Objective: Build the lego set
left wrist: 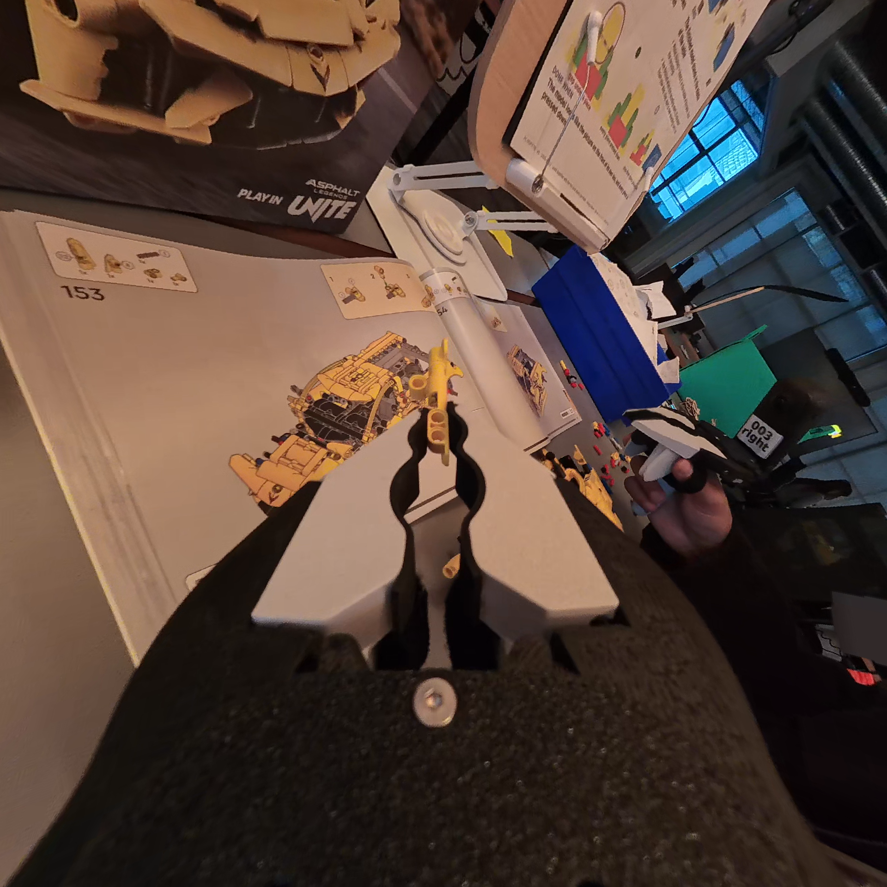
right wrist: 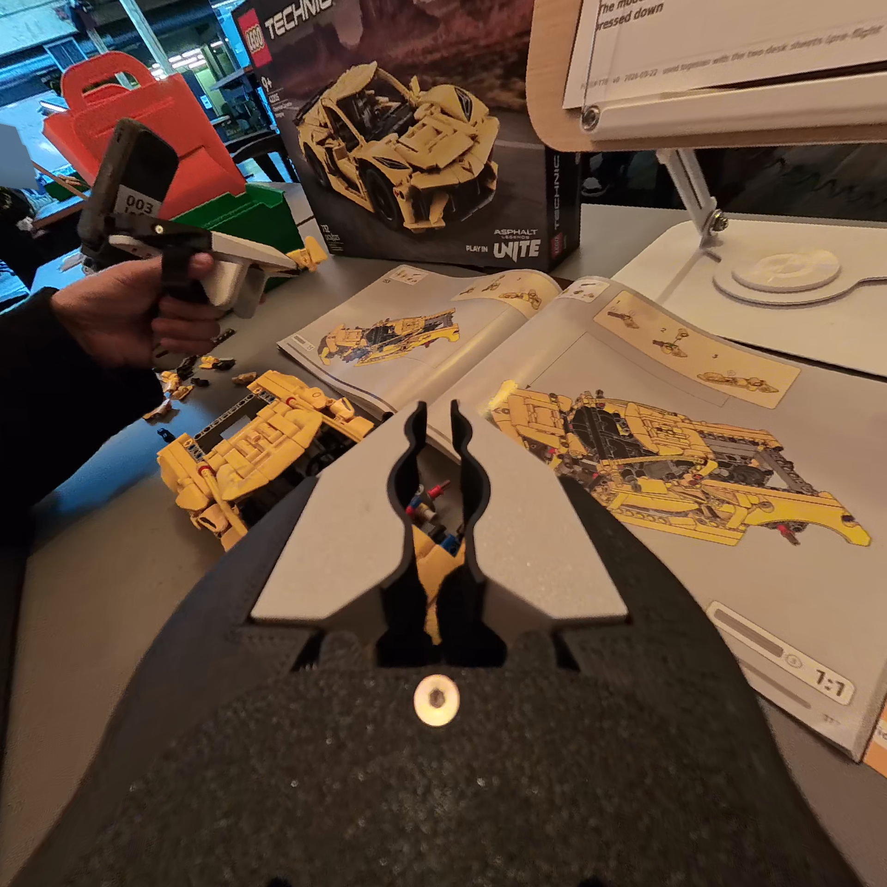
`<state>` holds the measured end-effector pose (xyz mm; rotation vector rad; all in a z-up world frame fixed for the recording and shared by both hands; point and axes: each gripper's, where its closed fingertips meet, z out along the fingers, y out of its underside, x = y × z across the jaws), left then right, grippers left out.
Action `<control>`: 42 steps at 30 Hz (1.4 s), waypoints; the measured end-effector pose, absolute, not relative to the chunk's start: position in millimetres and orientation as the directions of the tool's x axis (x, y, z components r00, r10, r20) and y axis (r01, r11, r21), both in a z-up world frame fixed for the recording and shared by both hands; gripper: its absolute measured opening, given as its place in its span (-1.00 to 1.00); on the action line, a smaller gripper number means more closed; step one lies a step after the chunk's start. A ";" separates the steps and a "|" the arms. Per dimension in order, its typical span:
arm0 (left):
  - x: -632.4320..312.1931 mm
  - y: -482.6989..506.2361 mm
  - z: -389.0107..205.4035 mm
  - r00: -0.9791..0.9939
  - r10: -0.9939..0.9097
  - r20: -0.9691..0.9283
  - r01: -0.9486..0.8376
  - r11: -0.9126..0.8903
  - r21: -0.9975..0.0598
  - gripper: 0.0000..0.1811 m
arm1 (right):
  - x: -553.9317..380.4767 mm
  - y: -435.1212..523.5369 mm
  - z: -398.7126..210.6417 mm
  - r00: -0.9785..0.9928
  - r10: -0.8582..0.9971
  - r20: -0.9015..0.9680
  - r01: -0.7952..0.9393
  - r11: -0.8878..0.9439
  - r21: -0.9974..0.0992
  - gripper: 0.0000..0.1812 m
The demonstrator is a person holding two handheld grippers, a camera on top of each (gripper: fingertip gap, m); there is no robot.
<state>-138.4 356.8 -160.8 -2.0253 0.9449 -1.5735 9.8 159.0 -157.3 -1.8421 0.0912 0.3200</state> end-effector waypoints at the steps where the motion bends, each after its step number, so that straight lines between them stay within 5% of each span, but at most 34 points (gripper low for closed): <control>1: -138.0 356.6 -162.9 0.138 -0.720 0.681 -0.270 -0.689 -0.673 -0.93 | 8.6 159.2 -158.2 0.959 0.105 -0.263 -0.222 -0.298 -0.928 -0.91; 8: -136.5 355.2 -171.2 0.159 -0.728 0.667 -0.298 -0.679 -0.671 -0.93 | -12.2 148.8 -182.3 0.918 0.252 -0.305 -0.163 -0.462 -0.872 -0.75; 15: -146.1 365.6 -158.9 0.180 -0.747 0.641 -0.255 -0.664 -0.703 -0.93 | -27.5 122.6 -206.7 0.892 0.441 -0.096 0.156 -0.502 -0.850 -0.23; 28: -168.1 323.8 -139.7 0.077 -0.740 0.668 -0.339 -0.650 -0.680 -0.93 | -27.8 126.5 -211.6 0.897 0.443 -0.019 0.217 -0.477 -0.852 0.04; 34: -260.5 257.2 -201.7 0.224 -0.964 0.143 -0.652 -0.257 -0.713 -0.93 | -23.0 127.1 -217.5 0.912 0.410 -0.024 0.210 -0.516 -0.830 0.03; 42: -291.6 191.5 -228.6 0.061 -0.998 -0.010 -0.702 -0.036 -0.711 -0.93 | -17.7 130.0 -203.1 0.927 0.374 -0.015 0.180 -0.480 -0.859 0.01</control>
